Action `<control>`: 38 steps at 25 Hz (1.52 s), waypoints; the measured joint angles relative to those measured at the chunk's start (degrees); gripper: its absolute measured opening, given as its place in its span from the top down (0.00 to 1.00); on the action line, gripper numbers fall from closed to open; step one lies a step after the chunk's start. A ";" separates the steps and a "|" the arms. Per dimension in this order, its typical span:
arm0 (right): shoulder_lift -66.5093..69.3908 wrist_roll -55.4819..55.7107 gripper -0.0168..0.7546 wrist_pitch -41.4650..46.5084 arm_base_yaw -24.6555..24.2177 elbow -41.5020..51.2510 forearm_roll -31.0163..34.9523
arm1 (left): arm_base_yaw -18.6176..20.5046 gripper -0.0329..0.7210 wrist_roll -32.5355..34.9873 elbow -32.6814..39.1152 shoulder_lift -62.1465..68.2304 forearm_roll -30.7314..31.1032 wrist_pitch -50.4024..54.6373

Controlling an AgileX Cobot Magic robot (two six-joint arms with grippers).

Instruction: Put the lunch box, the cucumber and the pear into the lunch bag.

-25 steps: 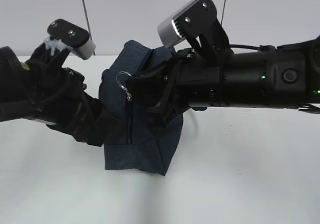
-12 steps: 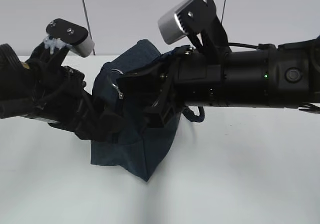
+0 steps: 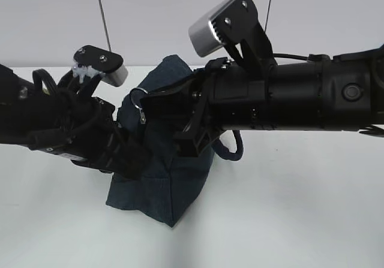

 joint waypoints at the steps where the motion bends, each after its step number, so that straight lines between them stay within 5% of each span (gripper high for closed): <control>1: 0.00 0.00 0.98 0.07 0.00 0.00 0.00 | 0.00 0.83 0.00 0.00 0.00 0.00 0.00; 5: 0.00 -0.13 0.98 1.23 0.00 0.00 0.25 | 0.00 0.92 0.00 0.00 -0.17 0.30 0.10; 18: -1.61 -4.13 0.98 8.72 -0.14 -1.78 3.01 | 0.00 0.94 0.00 -0.26 -0.21 2.53 2.22; 29: -1.69 -4.24 0.98 4.98 -9.14 -2.12 4.23 | 0.00 0.94 0.00 -0.48 -0.21 2.57 3.20; 38: 1.91 -4.24 0.98 5.23 -10.55 -6.61 3.31 | 0.00 0.95 0.00 -0.62 -0.21 2.52 3.20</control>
